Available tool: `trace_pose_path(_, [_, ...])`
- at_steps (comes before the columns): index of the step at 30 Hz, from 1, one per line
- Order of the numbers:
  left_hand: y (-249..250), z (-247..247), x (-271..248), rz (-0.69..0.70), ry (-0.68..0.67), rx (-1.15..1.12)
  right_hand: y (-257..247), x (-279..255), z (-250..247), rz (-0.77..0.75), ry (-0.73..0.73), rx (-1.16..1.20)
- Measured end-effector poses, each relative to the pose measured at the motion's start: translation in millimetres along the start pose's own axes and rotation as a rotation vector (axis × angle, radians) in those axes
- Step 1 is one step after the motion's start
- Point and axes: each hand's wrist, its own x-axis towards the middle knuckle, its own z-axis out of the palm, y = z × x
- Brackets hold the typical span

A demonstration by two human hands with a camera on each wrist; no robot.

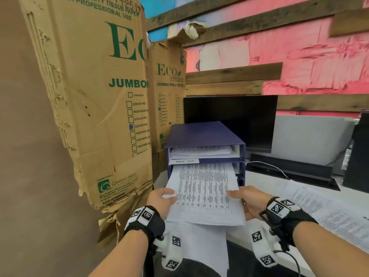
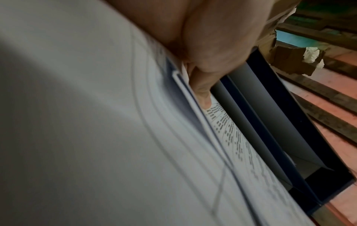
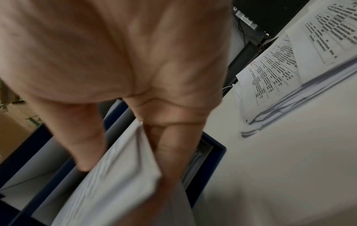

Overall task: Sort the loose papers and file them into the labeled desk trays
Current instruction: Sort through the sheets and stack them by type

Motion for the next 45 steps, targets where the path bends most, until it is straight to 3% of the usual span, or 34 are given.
trace_pose_path(2, [3,7,1,0.015,0.017,-0.045,5,2,-5,-0.016,-0.003,-0.061])
trace_pose_path(6, [6,9,2,-0.007,-0.019,-0.105,-1,12,-3,-0.085,0.158,-0.05])
trace_pose_path(13, [-4,-4,11,-0.033,0.003,-0.064,-27,32,20,-0.19,0.415,0.166])
trace_pose_path(18, [-2,-4,14,0.005,0.008,-0.053,-36,25,16,-0.148,0.244,0.468])
trace_pose_path(22, [-3,1,20,-0.033,0.011,-0.065,-22,24,7,-0.006,0.186,0.242])
trace_pose_path(28, [-18,2,29,-0.117,-0.083,-0.055,-31,43,12,-0.125,0.282,0.385])
trace_pose_path(34, [-10,-4,24,-0.069,-0.148,-0.044,-44,53,34,-0.19,0.211,0.49])
trace_pose_path(37, [-10,-6,21,-0.072,-0.144,-0.034,-50,51,39,-0.09,0.272,0.422])
trace_pose_path(45, [-18,-18,13,-0.082,-0.2,0.056,-46,52,36,-0.135,0.193,0.195])
